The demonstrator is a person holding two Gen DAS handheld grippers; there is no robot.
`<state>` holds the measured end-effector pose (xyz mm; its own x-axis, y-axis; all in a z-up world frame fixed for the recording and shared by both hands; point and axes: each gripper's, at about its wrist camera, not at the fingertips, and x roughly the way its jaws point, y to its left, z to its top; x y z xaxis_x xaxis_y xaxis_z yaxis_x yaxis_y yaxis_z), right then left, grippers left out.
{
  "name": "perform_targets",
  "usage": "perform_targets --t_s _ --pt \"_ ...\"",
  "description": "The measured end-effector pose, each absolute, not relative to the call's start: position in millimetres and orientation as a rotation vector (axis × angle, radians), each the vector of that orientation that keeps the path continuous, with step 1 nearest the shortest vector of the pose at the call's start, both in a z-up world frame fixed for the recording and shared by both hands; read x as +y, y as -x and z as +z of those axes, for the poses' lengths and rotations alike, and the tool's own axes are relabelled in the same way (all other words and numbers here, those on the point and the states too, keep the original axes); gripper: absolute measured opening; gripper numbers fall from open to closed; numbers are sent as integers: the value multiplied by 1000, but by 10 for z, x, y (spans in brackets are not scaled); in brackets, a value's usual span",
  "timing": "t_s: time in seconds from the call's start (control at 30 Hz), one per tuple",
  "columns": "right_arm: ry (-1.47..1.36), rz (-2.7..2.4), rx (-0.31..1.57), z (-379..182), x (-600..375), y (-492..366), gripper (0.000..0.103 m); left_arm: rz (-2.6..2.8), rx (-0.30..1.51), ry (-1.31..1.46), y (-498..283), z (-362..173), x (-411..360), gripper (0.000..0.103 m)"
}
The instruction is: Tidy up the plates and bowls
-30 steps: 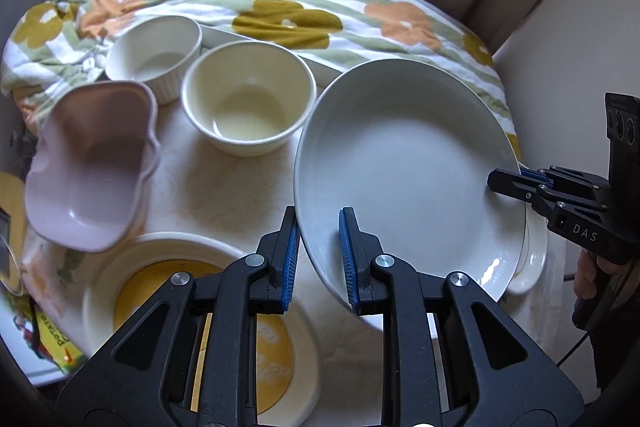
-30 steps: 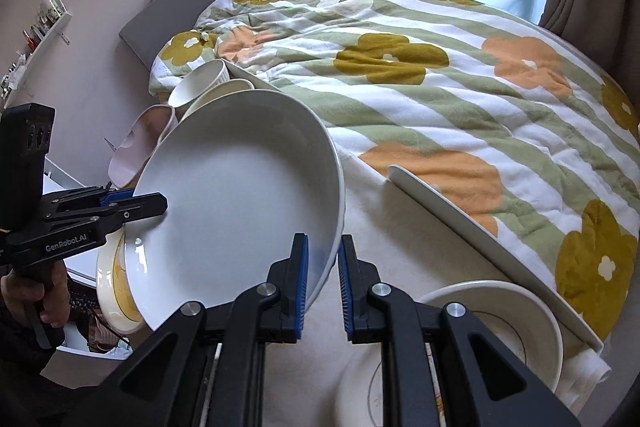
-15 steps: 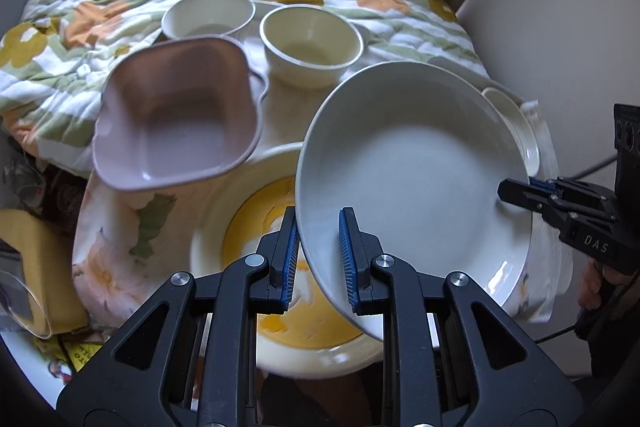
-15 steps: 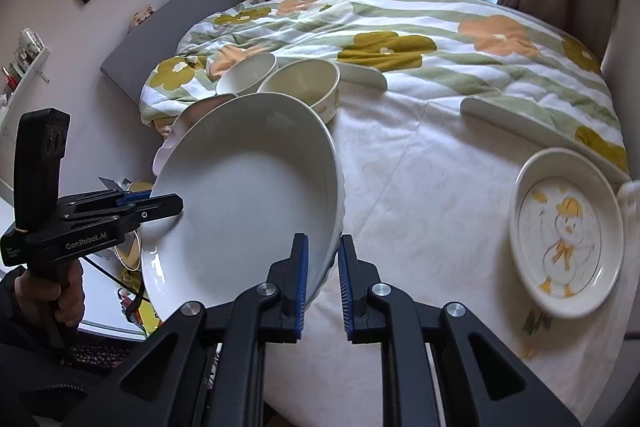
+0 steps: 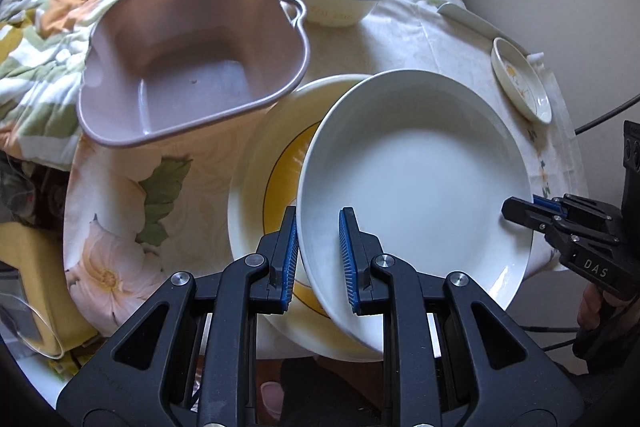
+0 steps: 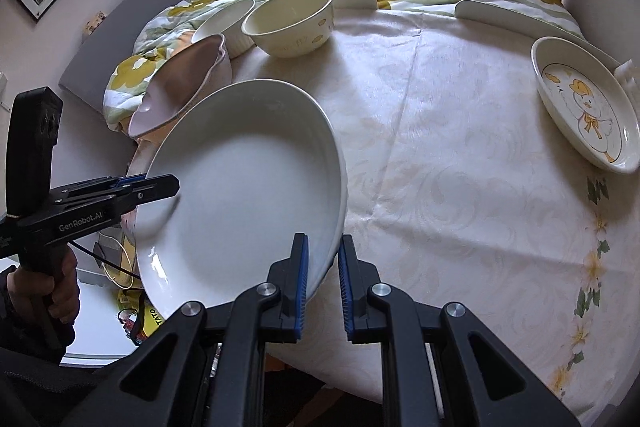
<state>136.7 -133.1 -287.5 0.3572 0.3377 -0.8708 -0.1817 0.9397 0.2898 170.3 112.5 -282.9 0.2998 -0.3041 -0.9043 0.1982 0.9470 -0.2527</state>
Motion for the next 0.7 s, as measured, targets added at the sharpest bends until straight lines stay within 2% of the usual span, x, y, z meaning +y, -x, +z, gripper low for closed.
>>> perform_targets --t_s 0.47,0.7 --pt "-122 310 1188 -2915 -1248 -1448 14 -309 1259 61 -1776 -3058 995 17" --pt "-93 326 1198 -2938 -1222 -1504 14 -262 1235 -62 -1787 -3018 870 18"
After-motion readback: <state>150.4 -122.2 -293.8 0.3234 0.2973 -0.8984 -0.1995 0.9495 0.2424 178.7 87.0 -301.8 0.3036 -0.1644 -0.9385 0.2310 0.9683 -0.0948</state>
